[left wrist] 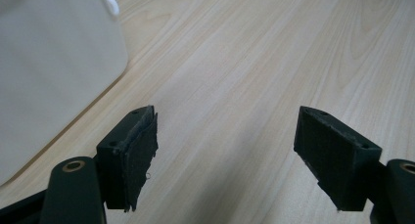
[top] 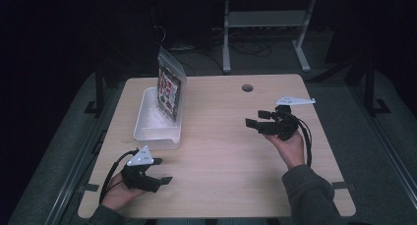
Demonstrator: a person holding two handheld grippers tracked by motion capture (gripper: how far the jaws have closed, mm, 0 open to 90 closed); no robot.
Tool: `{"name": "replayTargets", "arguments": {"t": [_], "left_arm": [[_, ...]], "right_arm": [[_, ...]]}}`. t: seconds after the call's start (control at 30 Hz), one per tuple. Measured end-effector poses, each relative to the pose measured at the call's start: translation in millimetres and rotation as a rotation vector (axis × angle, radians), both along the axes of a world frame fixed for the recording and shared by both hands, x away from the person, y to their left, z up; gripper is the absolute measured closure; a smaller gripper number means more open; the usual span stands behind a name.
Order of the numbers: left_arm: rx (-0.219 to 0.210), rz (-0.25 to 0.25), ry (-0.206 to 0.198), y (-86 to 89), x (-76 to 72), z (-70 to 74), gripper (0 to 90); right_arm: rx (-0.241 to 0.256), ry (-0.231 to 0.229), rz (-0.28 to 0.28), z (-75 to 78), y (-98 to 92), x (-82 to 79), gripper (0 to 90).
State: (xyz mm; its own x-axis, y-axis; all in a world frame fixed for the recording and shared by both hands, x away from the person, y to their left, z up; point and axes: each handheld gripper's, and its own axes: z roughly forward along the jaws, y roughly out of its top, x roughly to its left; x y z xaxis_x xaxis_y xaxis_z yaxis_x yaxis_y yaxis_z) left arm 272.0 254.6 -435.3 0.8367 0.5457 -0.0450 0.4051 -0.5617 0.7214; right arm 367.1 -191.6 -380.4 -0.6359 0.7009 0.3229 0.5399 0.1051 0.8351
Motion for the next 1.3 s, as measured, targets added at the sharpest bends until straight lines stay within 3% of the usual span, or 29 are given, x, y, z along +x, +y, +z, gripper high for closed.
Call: {"name": "replayTargets", "arguments": {"t": [0.7, 1.17, 1.3], "left_arm": [[-0.001, 0.004, 0.003, -0.2, 0.6, -0.7, 22.9], [0.009, -0.004, 0.003, -1.4, 0.8, -1.6, 22.8], [0.012, -0.012, -0.002, -2.3, 0.1, -0.9, 22.7]], "right_arm": [[-0.020, 0.065, -0.039, -22.2, -46.4, -31.7, 25.0], [-0.047, 0.102, -0.026, -41.0, -53.2, -54.5, 24.5], [-0.046, 0.085, -0.026, -50.1, -50.1, -68.7, 24.2]]}}
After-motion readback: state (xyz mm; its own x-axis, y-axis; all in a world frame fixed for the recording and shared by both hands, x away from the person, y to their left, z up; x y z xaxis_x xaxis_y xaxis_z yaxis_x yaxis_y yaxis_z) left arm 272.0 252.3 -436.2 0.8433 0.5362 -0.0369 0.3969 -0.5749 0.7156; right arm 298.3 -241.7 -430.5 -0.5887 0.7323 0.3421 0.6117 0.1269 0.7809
